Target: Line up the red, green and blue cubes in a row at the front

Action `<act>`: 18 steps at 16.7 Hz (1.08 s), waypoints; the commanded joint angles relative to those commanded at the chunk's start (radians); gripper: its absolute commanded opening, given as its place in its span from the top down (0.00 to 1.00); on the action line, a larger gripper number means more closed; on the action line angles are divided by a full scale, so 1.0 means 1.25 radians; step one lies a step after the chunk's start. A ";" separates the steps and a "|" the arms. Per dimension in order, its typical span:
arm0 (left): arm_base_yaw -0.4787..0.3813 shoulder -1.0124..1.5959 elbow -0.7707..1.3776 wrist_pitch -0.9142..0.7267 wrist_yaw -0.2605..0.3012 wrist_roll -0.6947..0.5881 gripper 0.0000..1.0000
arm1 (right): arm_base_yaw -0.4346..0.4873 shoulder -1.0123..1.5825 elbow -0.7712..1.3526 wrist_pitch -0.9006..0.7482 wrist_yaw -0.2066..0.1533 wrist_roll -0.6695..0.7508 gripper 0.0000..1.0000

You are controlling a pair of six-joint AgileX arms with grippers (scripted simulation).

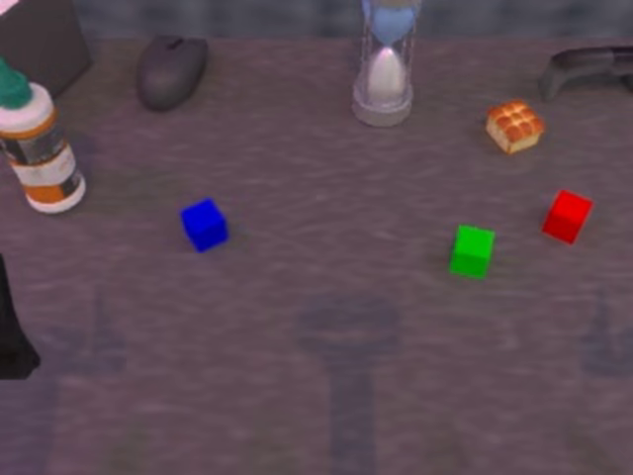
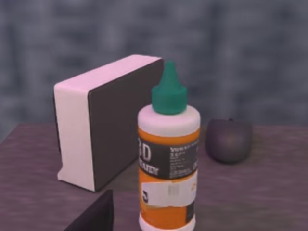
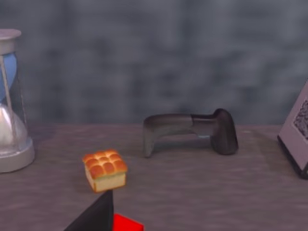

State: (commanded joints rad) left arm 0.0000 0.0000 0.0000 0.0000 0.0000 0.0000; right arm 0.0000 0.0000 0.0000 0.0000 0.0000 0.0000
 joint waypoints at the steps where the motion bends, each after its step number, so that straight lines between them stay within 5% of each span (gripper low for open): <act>1: 0.000 0.000 0.000 0.000 0.000 0.000 0.00 | 0.000 0.000 0.000 0.000 0.000 0.000 0.00; 8: 0.000 0.000 0.000 0.000 0.000 0.000 0.00 | 0.010 0.174 0.167 -0.100 0.002 -0.072 0.00; 18: 0.000 0.000 0.000 0.000 0.000 0.000 0.00 | 0.066 0.982 0.829 -0.567 0.005 -0.379 0.00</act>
State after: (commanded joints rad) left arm 0.0000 0.0000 0.0000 0.0000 0.0000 0.0000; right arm 0.0827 1.2269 1.0368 -0.7081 0.0061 -0.4733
